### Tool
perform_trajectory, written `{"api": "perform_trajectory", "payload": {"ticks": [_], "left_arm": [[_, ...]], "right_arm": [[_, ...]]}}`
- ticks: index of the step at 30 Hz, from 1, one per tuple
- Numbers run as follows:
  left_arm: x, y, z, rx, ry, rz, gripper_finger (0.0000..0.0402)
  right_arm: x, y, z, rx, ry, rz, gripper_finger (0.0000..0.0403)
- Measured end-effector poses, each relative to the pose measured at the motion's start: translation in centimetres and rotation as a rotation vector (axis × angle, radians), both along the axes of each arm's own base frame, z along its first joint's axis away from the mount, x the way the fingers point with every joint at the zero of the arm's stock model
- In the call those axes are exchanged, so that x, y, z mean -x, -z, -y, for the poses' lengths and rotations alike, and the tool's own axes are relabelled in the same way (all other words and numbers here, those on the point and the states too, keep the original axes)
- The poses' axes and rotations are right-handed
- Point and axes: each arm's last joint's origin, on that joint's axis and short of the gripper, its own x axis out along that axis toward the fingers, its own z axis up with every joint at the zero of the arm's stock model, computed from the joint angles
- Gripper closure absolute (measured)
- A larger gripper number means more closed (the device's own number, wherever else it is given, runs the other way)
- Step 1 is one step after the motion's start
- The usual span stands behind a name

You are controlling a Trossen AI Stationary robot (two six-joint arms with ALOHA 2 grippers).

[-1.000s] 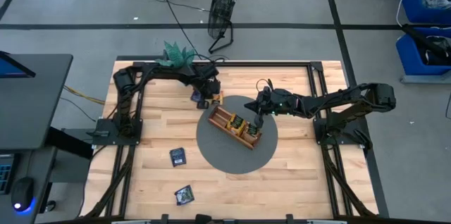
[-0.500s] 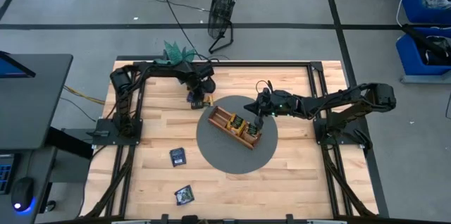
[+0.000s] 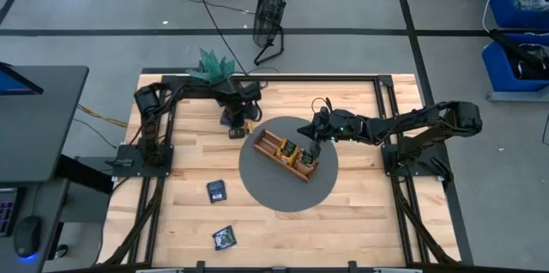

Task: Pick & Place Tea
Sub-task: Put the orange tea bag into the middle section of the wooden organizer

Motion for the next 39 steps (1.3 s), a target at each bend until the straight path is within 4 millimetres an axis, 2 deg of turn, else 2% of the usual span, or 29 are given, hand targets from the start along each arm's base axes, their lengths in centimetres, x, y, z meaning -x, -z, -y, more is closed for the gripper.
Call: {"api": "perform_trajectory", "payload": {"ticks": [6,9,16,27,31,35,39], "left_arm": [[-1.1,0.0,2.5,-0.127,0.067,-0.063,0.04],[-1.1,0.0,3.3,-0.109,0.062,-0.083,0.04],[-0.5,-0.1,3.7,-0.045,0.016,-0.141,0.04],[-1.0,-0.8,7.1,-0.068,0.058,-0.161,0.04],[-1.0,-1.7,7.8,-0.15,0.047,-0.144,0.04],[-0.9,-4.0,8.3,-0.209,0.013,-0.075,0.04],[-0.1,-5.5,9.5,-0.28,0.014,-0.031,0.04]], "right_arm": [[0.0,0.0,-0.1,-0.001,-0.003,0.0,0.0403],[-0.1,0.0,-0.3,0.0,-0.013,0.0,0.0403],[-0.1,0.0,-0.8,0.002,-0.032,0.0,0.0403],[-0.2,0.0,-1.5,0.02,-0.015,-0.003,0.0403],[-0.2,0.0,-1.5,0.018,-0.014,0.003,0.0403],[-0.3,0.0,-1.7,0.007,-0.017,0.005,0.0403],[-0.3,-0.1,-2.1,0.009,-0.032,0.011,0.0403]]}}
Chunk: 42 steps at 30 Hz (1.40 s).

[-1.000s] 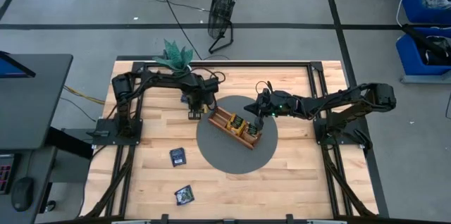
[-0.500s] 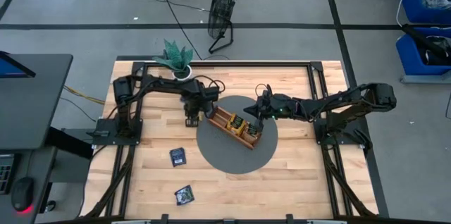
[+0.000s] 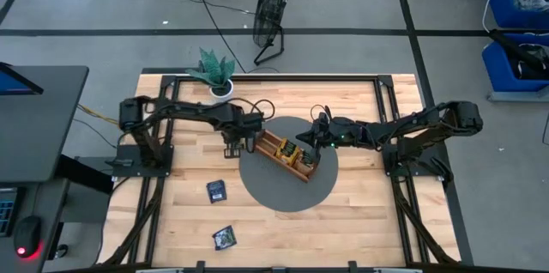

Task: Pick & Place Tea
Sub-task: Put the orange tea bag into the middle section of the wooden organizer

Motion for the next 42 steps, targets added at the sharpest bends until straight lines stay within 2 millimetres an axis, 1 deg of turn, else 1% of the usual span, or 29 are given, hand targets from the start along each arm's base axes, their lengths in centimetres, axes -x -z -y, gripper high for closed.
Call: {"api": "perform_trajectory", "payload": {"ticks": [2,5,7,10,13,17,21,26,29,32,36,42], "left_arm": [[0.7,-0.5,0.8,-0.063,-0.008,0.02,0.04],[1.8,-0.6,2.3,-0.138,-0.021,0.053,0.04],[2.4,-0.7,3.4,-0.188,-0.028,0.114,0.04],[3.1,-0.6,5.1,-0.242,-0.035,0.207,0.0399],[3.6,-0.1,6.4,-0.27,-0.046,0.263,0.0395],[4.4,1.2,7.7,-0.278,-0.043,0.288,0.0364],[5.1,2.5,8.7,-0.267,-0.024,0.306,0.0311],[5.5,3.4,9.0,-0.269,-0.034,0.349,0.0241],[5.7,3.7,9.0,-0.268,-0.035,0.347,0.0211],[5.8,4.0,9.0,-0.243,-0.031,0.34,0.0189],[5.9,4.2,8.7,-0.292,-0.019,0.345,0.0176],[5.4,4.3,7.6,-0.314,0.014,0.335,0.018]], "right_arm": [[0.0,0.0,-0.2,0.003,-0.007,-0.001,0.0403],[0.0,0.0,-0.4,0.016,-0.021,-0.005,0.0403],[0.0,0.0,-0.5,0.022,-0.028,-0.007,0.0403],[0.0,0.0,-0.7,0.026,-0.038,-0.009,0.0403],[0.0,0.1,-1.0,0.04,-0.036,-0.014,0.0403],[0.0,0.1,-1.5,0.054,-0.059,-0.019,0.0403],[0.0,0.1,-1.9,0.08,-0.043,-0.026,0.0403],[0.0,0.2,-2.3,0.088,-0.045,-0.033,0.0403],[0.1,0.2,-2.6,0.097,-0.04,-0.042,0.0403],[0.1,0.3,-2.8,0.106,-0.032,-0.047,0.0403],[0.1,0.3,-2.9,0.106,-0.032,-0.049,0.0403],[0.1,0.3,-2.9,0.098,-0.027,-0.047,0.0403]]}}
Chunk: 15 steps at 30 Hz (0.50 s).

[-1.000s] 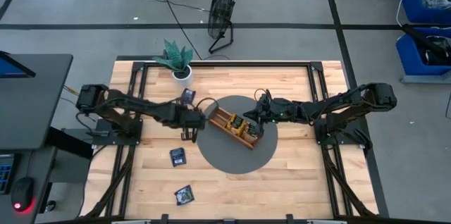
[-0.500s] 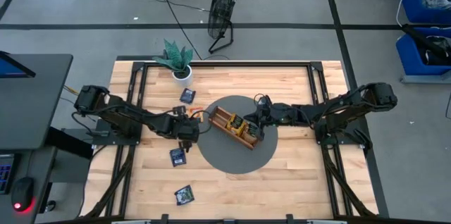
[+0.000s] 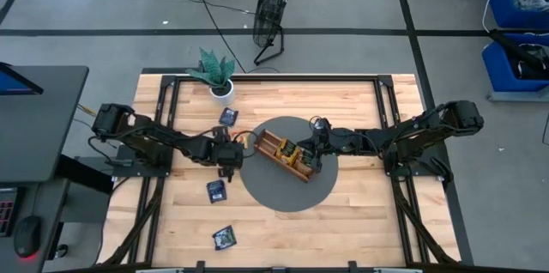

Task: Pick & Place Tea
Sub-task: Put the orange tea bag into the middle section of the wooden organizer

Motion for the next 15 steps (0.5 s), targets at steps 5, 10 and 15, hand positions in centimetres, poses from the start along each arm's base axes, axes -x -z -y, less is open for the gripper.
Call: {"api": "perform_trajectory", "payload": {"ticks": [5,10,15], "left_arm": [[-0.5,0.7,-1.3,0.042,0.018,-0.047,0.0183],[-0.7,1.1,-1.9,0.05,0.051,-0.069,0.0184],[-0.9,1.1,-2.6,0.073,0.077,-0.067,0.0196]], "right_arm": [[0.0,0.0,0.0,-0.011,0.013,0.003,0.0403],[0.0,0.1,-0.1,-0.016,0.013,-0.001,0.0403],[0.0,0.1,-0.1,-0.016,0.012,-0.001,0.0403]]}}
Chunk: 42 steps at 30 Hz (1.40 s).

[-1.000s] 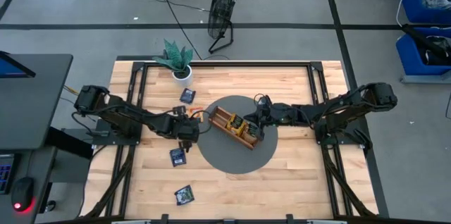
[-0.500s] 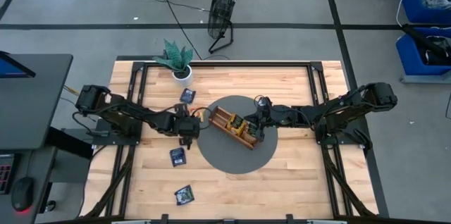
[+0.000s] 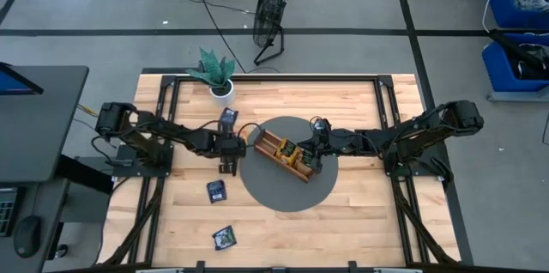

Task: Pick & Place Tea
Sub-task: Put the orange tea bag into the middle section of the wooden organizer

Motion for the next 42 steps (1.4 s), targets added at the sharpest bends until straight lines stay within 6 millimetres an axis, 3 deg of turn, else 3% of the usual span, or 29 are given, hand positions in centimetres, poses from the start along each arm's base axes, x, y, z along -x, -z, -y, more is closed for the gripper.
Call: {"api": "perform_trajectory", "payload": {"ticks": [9,18,28,42], "left_arm": [[0.0,0.1,-2.0,0.144,-0.017,0.007,0.0281],[0.0,0.2,-2.2,0.165,-0.013,0.003,0.0389],[0.0,0.1,-1.4,0.137,0.013,0.001,0.0399],[1.4,-2.7,0.4,0.117,0.026,0.044,0.0401]], "right_arm": [[0.0,0.0,-0.3,-0.002,-0.002,0.002,0.0403],[0.0,0.0,-1.0,-0.016,-0.022,0.006,0.0403],[0.1,0.0,-1.2,-0.002,-0.006,0.008,0.0403],[-0.2,-0.5,-1.2,0.058,-0.036,0.054,0.037]]}}
